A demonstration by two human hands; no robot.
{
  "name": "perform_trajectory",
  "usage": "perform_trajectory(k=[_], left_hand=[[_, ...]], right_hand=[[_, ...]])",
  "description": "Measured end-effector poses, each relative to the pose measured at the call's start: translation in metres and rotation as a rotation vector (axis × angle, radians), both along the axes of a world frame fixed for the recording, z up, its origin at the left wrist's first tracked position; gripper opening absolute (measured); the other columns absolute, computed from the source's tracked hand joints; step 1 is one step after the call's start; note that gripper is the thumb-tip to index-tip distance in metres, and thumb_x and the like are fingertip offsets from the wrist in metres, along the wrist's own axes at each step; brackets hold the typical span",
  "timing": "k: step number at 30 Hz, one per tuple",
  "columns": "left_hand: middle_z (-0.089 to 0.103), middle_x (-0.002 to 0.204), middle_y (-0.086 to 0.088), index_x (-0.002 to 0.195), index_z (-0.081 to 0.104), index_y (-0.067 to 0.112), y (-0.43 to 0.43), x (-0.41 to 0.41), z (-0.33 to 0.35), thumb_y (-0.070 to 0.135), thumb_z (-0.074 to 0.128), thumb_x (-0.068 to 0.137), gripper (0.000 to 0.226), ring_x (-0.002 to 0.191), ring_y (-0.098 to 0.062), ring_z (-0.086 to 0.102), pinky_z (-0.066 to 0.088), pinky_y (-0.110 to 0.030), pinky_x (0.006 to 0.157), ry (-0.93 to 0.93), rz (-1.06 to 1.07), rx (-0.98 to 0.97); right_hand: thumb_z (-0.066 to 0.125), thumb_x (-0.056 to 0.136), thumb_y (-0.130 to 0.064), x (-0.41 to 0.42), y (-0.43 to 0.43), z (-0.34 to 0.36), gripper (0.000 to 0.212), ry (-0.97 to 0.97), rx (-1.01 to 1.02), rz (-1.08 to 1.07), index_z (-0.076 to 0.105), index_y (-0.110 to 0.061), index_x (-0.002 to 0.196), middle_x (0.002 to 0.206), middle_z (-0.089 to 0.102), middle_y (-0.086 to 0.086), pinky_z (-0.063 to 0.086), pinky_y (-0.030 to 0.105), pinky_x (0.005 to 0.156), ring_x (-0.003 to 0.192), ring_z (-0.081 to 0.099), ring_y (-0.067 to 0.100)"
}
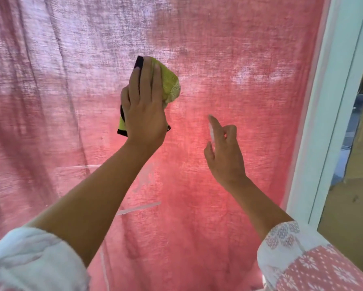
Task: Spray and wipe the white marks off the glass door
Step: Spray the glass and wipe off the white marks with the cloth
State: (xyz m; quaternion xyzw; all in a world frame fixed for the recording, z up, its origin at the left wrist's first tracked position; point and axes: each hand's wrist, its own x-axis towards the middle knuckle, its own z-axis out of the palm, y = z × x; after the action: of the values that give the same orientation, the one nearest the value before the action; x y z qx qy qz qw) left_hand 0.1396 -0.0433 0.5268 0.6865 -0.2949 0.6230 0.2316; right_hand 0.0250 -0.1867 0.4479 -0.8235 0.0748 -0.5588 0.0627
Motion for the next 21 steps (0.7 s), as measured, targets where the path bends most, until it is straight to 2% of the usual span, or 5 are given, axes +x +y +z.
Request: perform_trajectory(k=[2,9,14,16,21], left_hand=[[0.032,0.154,-0.01,0.148,0.031,0.01,-0.006,-0.002,-0.004,0.017,0.054,0.092,0.061,0.138,-0.031,0.033,0.023,-0.041,0.104,-0.037,-0.001,0.015],[0.025,0.158,-0.005,0.15,0.029,0.015,0.018,0.011,-0.089,0.001,0.056,0.082,0.075,0.143,-0.026,0.026,0.029,-0.041,0.106,-0.282,-0.043,0.468],[0.024,0.158,-0.005,0.151,0.026,0.014,0.061,0.029,-0.106,-0.005,0.051,0.071,0.087,0.143,-0.025,0.025,0.023,-0.04,0.111,-0.355,0.061,0.702],[0.028,0.156,-0.008,0.15,0.03,0.012,0.068,0.031,-0.091,-0.006,0.053,0.073,0.083,0.141,-0.027,0.03,0.027,-0.04,0.107,-0.35,0.063,0.634],[0.03,0.153,-0.015,0.147,0.033,0.004,0.062,0.027,-0.071,0.009,0.053,0.091,0.06,0.138,-0.033,0.031,0.027,-0.043,0.102,-0.163,-0.002,0.23]], right_hand=[[0.055,0.091,-0.004,-0.001,-0.001,0.0,0.061,0.0,0.001,0.016,0.032,-0.018,0.146,0.107,0.037,0.006,0.04,0.024,0.04,0.056,0.042,0.015],[0.053,0.091,-0.005,-0.002,0.001,-0.002,0.06,-0.015,0.031,0.033,0.033,-0.018,0.146,0.105,0.038,0.005,0.046,0.032,0.044,0.057,0.042,0.016],[0.056,0.089,-0.001,-0.003,0.011,-0.004,0.062,0.057,0.005,0.045,0.035,-0.013,0.146,0.103,0.039,0.005,0.04,0.027,0.043,0.059,0.041,0.016],[0.055,0.089,-0.001,-0.002,0.013,-0.007,0.062,0.085,-0.006,0.039,0.034,-0.013,0.146,0.104,0.041,0.009,0.04,0.028,0.043,0.06,0.041,0.017],[0.056,0.089,-0.001,0.003,0.016,-0.011,0.063,0.055,-0.014,0.02,0.033,-0.012,0.146,0.103,0.042,0.01,0.042,0.03,0.041,0.06,0.043,0.018]])
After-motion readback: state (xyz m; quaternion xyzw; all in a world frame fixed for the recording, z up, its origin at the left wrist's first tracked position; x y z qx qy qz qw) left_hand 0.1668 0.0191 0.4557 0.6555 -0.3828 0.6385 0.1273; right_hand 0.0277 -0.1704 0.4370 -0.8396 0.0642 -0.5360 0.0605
